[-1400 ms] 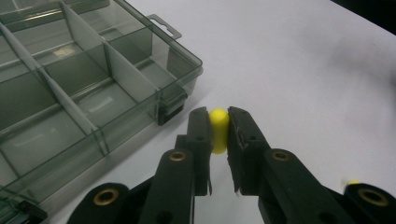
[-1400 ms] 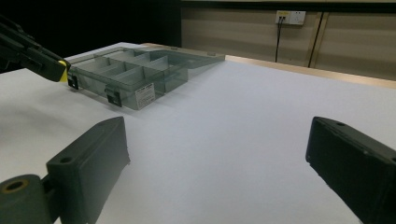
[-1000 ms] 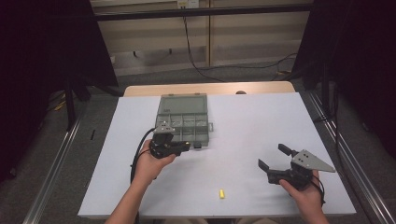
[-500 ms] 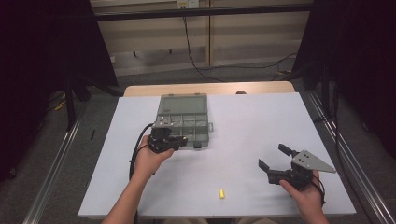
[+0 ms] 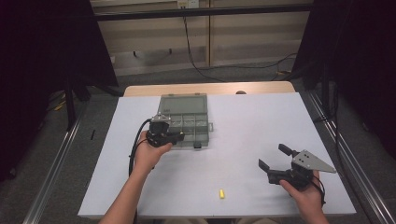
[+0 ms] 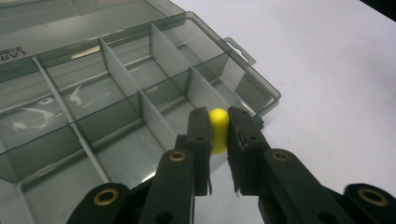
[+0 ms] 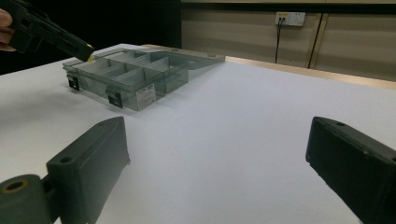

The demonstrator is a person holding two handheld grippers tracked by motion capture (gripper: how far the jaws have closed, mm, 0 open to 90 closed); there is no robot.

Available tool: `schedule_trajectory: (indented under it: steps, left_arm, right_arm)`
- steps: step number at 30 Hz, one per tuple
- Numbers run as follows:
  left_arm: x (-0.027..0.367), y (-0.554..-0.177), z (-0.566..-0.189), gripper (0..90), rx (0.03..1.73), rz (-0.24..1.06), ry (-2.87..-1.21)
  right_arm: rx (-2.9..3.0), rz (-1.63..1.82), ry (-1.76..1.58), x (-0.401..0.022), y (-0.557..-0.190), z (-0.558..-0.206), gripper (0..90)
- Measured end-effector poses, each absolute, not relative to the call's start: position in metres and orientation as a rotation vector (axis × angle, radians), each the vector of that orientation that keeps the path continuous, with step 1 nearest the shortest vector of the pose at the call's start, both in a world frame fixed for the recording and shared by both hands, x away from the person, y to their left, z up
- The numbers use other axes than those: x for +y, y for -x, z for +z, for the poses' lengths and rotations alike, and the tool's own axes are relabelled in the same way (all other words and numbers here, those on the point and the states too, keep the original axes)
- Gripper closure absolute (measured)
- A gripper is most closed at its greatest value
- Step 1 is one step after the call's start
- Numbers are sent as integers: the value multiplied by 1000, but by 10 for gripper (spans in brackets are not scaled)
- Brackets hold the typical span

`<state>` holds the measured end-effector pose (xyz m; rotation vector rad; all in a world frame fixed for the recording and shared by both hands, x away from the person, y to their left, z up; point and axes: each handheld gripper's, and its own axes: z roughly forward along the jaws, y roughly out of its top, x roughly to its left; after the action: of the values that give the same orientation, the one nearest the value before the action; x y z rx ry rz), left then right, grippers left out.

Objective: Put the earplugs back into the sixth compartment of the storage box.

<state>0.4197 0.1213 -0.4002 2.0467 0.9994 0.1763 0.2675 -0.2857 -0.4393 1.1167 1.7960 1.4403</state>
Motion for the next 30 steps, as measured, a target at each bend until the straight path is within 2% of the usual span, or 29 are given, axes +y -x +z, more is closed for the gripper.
schedule_trajectory:
  steps: [19,23,30]
  left_arm:
    - [132,-434,-410,790,1072,272,-2045]
    - [135,-435,-411,758,1084,299,-2040]
    - [136,-434,-410,633,1099,326,-2025]
  right_arm:
    - [1797,1443,-1115,-285,-267,-439,53]
    - [1800,1445,-1112,-285,-267,-439,54]
    - [1798,1444,-1112,-285,-267,-439,55]
